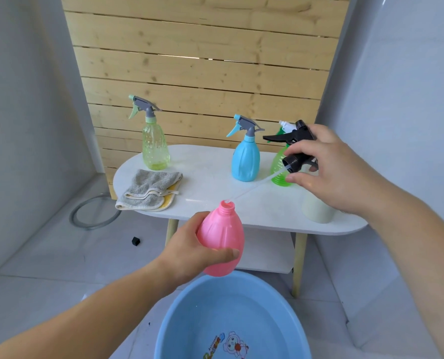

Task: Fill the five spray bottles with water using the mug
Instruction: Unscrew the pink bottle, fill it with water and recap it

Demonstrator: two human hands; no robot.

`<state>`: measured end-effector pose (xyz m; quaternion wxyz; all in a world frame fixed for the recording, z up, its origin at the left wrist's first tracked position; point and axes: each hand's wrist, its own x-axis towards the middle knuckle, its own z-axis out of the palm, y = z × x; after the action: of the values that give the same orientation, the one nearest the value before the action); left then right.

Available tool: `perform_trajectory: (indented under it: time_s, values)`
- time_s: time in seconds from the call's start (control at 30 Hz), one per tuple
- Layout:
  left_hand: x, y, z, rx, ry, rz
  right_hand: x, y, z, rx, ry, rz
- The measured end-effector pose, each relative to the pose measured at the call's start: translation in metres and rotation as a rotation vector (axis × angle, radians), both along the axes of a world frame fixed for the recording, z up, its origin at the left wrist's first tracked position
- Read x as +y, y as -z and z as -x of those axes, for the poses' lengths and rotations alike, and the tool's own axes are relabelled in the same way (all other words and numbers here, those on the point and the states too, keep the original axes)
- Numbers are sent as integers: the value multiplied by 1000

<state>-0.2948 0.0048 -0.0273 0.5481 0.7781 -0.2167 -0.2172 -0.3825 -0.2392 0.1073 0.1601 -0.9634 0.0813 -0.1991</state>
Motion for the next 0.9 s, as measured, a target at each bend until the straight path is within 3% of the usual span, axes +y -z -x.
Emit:
perform_trajectory:
  time_s: [0.2,0.4,0.73,0.9]
  values:
    - [-5,0,3,-3,30,1,12,-4,3,-4,-35,93]
    - [-11,1,12,-3,90,31,45,6,1,99,-221,0]
    - [-17,2,12,9,85,60,52,37,-3,44,-413,-520]
    - [-21,-2,6,21,86,76,49,40,-11,71,-436,-553]
